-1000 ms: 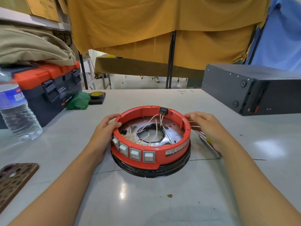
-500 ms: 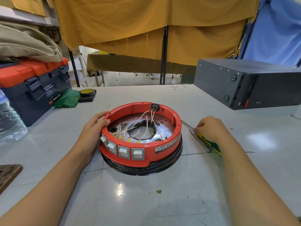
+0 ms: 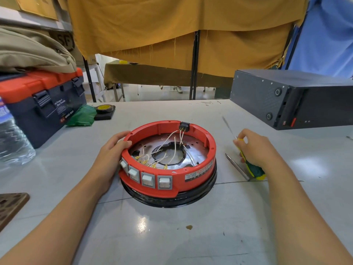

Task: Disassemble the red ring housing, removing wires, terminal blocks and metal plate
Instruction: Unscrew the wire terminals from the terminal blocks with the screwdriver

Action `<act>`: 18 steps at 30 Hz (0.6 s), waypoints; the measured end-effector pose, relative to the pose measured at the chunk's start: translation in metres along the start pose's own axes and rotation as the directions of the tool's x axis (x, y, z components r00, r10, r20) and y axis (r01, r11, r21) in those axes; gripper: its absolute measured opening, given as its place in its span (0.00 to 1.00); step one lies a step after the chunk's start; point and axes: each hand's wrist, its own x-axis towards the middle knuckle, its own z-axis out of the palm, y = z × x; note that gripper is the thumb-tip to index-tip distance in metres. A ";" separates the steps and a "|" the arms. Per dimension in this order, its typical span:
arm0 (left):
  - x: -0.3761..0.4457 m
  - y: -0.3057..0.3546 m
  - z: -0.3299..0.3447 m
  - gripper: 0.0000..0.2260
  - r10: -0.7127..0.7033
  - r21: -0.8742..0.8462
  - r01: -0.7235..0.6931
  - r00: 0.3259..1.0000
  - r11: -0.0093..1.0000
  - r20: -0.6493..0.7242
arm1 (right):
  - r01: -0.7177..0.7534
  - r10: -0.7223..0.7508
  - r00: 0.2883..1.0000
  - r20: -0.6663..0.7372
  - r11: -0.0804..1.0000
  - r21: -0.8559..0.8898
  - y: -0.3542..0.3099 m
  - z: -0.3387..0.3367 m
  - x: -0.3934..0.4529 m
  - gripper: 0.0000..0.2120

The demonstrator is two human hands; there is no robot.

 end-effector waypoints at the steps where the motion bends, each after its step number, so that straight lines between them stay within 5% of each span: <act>1: 0.000 0.000 0.000 0.12 -0.001 0.000 0.001 1.000 1.000 -0.002 | 0.033 -0.024 0.997 -0.074 0.992 0.120 -0.001 0.000 0.001 0.08; 3: -0.001 0.001 0.001 0.12 -0.005 -0.003 0.005 1.000 1.000 -0.005 | 0.066 -0.016 0.991 -0.134 0.924 0.378 -0.005 -0.002 0.001 0.05; 8: -0.002 0.002 0.001 0.12 -0.015 -0.001 0.015 1.000 1.000 -0.007 | -0.079 -0.094 0.984 0.149 0.522 0.850 -0.016 -0.007 -0.003 0.06; 15: -0.003 0.005 0.003 0.12 -0.014 0.002 0.014 1.000 1.000 0.012 | -0.265 -0.329 0.912 0.247 -0.010 0.964 -0.023 -0.003 -0.006 0.18; 18: -0.002 0.006 0.003 0.12 -0.014 -0.008 0.014 1.000 1.000 0.016 | -0.310 -0.401 0.887 0.229 -0.148 0.939 -0.027 -0.001 -0.011 0.15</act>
